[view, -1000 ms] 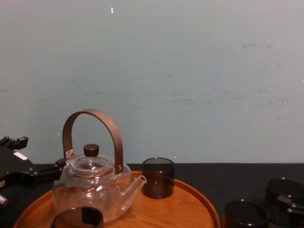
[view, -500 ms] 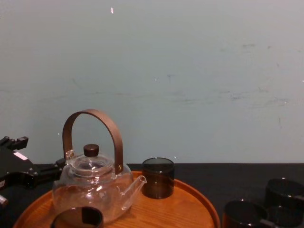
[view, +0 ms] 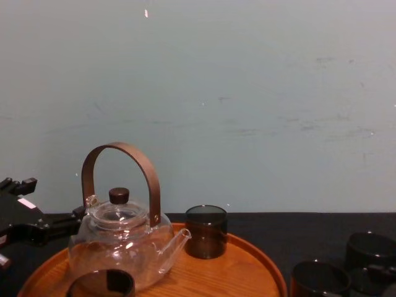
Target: Pick up the glass from the table and place it on the tray.
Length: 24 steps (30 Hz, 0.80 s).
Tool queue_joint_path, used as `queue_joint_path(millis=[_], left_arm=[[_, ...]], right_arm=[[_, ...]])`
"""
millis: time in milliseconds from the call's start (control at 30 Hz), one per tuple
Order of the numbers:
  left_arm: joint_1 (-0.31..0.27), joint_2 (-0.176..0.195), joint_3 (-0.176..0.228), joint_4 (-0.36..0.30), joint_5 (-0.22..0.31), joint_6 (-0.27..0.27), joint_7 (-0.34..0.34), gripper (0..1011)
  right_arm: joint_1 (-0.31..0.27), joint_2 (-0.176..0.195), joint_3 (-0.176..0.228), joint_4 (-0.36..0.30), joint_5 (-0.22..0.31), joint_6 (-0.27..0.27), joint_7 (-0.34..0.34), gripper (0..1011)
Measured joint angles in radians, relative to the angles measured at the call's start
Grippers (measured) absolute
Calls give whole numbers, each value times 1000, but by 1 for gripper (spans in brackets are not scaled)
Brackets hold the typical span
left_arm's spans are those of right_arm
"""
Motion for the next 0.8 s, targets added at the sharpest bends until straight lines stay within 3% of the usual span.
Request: queue_joint_path(millis=[267,800], left_arm=[[0,0,0,0,0,0,0,1001],[0,0,0,0,0,0,0,1001]], right_arm=[[31,-29,-7,11,-24,40,23,1002],[66,-75,4,75,-47,57,78,1002]])
